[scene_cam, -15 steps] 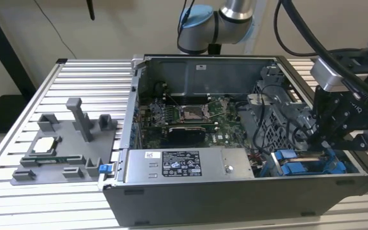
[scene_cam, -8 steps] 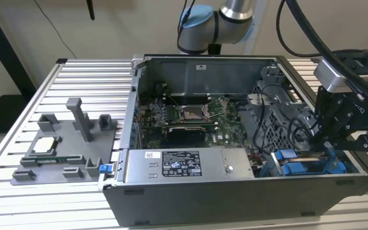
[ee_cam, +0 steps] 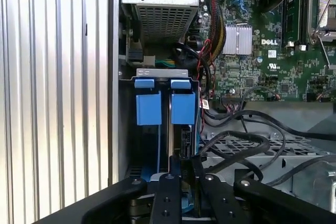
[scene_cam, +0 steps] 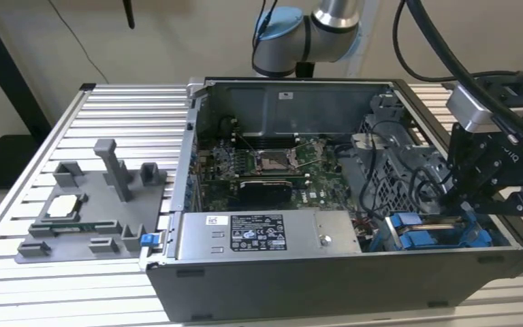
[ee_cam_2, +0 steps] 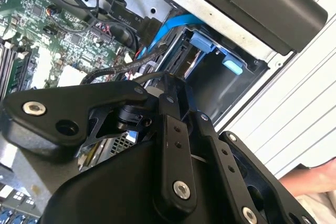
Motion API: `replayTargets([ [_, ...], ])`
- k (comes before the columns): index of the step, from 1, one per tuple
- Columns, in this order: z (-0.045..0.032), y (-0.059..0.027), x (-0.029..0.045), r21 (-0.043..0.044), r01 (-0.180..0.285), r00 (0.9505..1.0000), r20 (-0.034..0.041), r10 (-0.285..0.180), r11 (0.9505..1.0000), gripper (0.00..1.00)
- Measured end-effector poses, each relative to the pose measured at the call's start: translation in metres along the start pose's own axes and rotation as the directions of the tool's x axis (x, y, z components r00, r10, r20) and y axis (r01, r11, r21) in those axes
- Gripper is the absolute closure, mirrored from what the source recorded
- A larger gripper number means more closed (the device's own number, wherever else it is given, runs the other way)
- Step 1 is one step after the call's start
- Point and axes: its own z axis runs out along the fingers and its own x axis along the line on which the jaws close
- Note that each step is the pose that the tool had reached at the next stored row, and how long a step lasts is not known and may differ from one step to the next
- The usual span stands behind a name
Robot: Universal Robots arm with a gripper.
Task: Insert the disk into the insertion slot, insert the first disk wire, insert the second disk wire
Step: 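Insert the second disk wire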
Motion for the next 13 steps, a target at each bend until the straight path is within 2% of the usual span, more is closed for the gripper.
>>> replayTargets([
  [13, 0.0029, -0.0005, 0.0002, 0.0, 0.0, 1.0, 0.0001, 0.0, 1.0, 1.0],
])
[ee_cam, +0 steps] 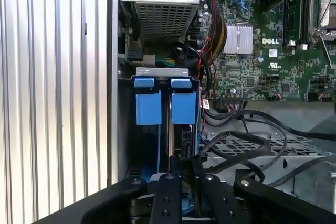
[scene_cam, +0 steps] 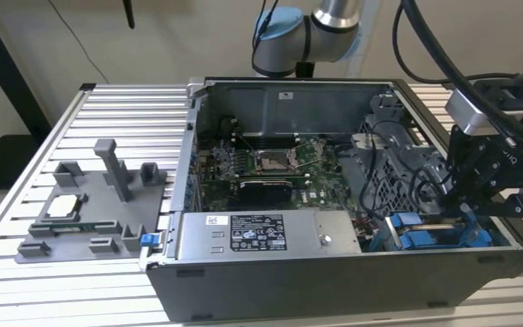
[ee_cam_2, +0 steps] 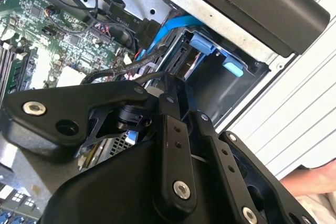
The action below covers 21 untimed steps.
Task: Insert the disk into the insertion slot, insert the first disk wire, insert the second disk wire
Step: 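Insert the second disk wire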
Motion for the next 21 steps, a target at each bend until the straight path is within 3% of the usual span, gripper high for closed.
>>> replayTargets([
  [21, 0.0082, -0.0083, -0.0042, 0.0006, 0.0, 1.0, 0.0027, 0.0, 1.0, 1.0],
])
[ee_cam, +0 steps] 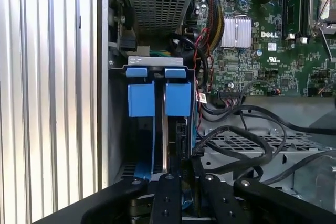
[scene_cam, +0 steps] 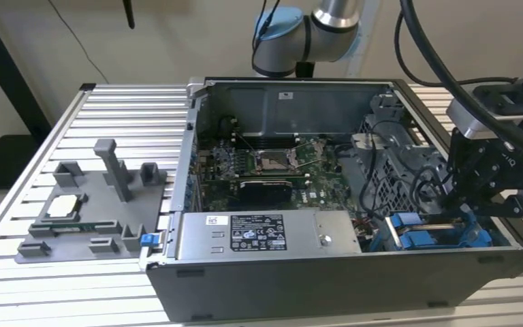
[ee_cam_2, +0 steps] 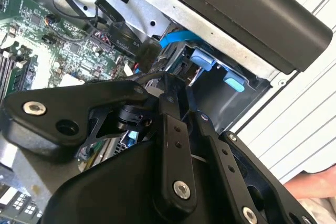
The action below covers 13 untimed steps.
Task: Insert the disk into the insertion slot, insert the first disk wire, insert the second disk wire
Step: 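Insert the second disk wire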
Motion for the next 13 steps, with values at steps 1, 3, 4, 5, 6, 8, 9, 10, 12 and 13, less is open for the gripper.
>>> replayTargets([
  [1, 0.0004, -0.0003, 0.0, 0.0, 0.0, 1.0, -0.0001, 0.0, 1.0, 1.0],
  [3, 0.0011, -0.0007, 0.0001, 0.0, 0.0, 1.0, 0.0001, 0.0, 1.0, 1.0],
  [4, 0.0012, -0.0008, 0.0001, 0.0, 0.0, 1.0, 0.0004, 0.0, 1.0, 1.0],
  [5, 0.0013, -0.0009, 0.0001, 0.0, 0.0, 1.0, 0.0011, 0.0, 1.0, 1.0],
  [6, 0.0014, -0.001, 0.0, 0.0, 0.0, 1.0, 0.0016, 0.0, 1.0, 1.0],
  [8, 0.0015, -0.001, -0.0002, -0.0001, 0.0, 1.0, 0.0023, 0.0, 1.0, 1.0],
  [9, 0.0016, -0.001, -0.0004, 0.0, 0.0, 1.0, 0.0026, 0.0, 1.0, 1.0],
  [10, 0.0016, -0.001, -0.0006, 0.0, 0.0, 1.0, 0.0028, 0.0, 1.0, 1.0],
  [12, 0.0018, -0.0011, -0.0007, -0.0001, 0.0, 1.0, 0.0034, 0.0, 1.0, 1.0],
  [13, 0.0021, -0.0011, -0.0007, 0.0, 0.0, 1.0, 0.0036, 0.0, 1.0, 1.0],
])
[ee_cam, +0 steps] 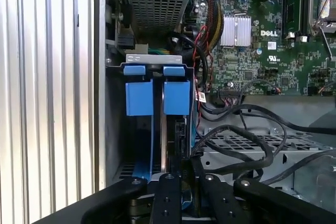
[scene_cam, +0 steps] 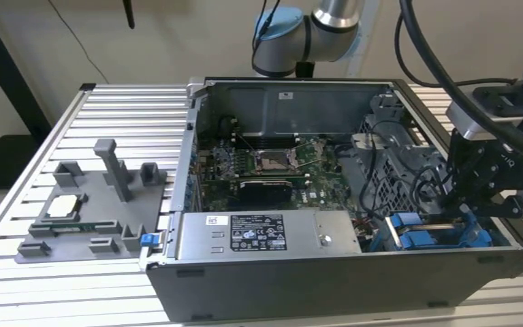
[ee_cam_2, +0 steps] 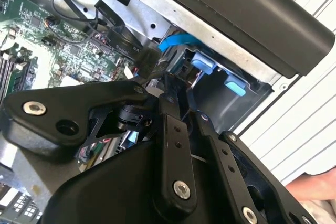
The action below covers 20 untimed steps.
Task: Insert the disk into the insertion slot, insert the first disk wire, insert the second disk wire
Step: 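Insert the second disk wire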
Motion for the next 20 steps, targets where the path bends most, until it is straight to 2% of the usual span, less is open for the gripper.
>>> replayTargets([
  [3, 0.0016, -0.0004, 0.0002, 0.0, 0.0, 1.0, -0.0005, 0.0, 1.0, 1.0],
  [5, 0.004, -0.0009, 0.0003, 0.0001, 0.0, 1.0, 0.0019, 0.0, 1.0, 1.0],
  [10, 0.009, -0.0013, 0.0007, 0.0, 0.0, 1.0, -0.0004, 0.0, 1.0, 1.0],
  [11, 0.0097, -0.0013, 0.0007, -0.0003, 0.0, 1.0, 0.001, 0.0, 1.0, 0.0],
  [14, 0.0063, -0.0012, 0.0005, -0.0001, 0.0, 1.0, 0.0035, 0.0, 1.0, 0.0],
  [20, -0.0207, -0.0003, -0.0016, -0.0001, 0.0, 1.0, 0.0026, 0.0, 1.0, 0.0],
])
